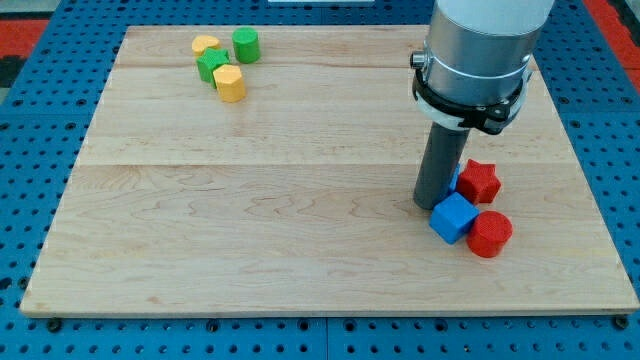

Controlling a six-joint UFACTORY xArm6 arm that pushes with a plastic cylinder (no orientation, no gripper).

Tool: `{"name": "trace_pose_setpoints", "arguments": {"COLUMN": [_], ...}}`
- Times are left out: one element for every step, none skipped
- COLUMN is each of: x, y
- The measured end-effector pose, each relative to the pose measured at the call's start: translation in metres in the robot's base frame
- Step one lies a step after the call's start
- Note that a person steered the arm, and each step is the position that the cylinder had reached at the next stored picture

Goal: Point at the red circle

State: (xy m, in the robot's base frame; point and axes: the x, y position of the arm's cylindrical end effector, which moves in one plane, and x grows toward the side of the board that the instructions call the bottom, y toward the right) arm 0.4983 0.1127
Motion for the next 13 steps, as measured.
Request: {"name": "trace_pose_setpoints", "arguments": {"x": [0.0, -0.001, -0.002, -0.003, -0.003, -0.003, -0.003, -0.003, -0.003, -0.003, -0.006, -0.003, 0.0], "y": [0.0, -0.006, -0.011, -0.013, -0.028, -0.058, -0.064, -0.065, -0.066, -0.076, -0.093, -0.113, -0.143]}}
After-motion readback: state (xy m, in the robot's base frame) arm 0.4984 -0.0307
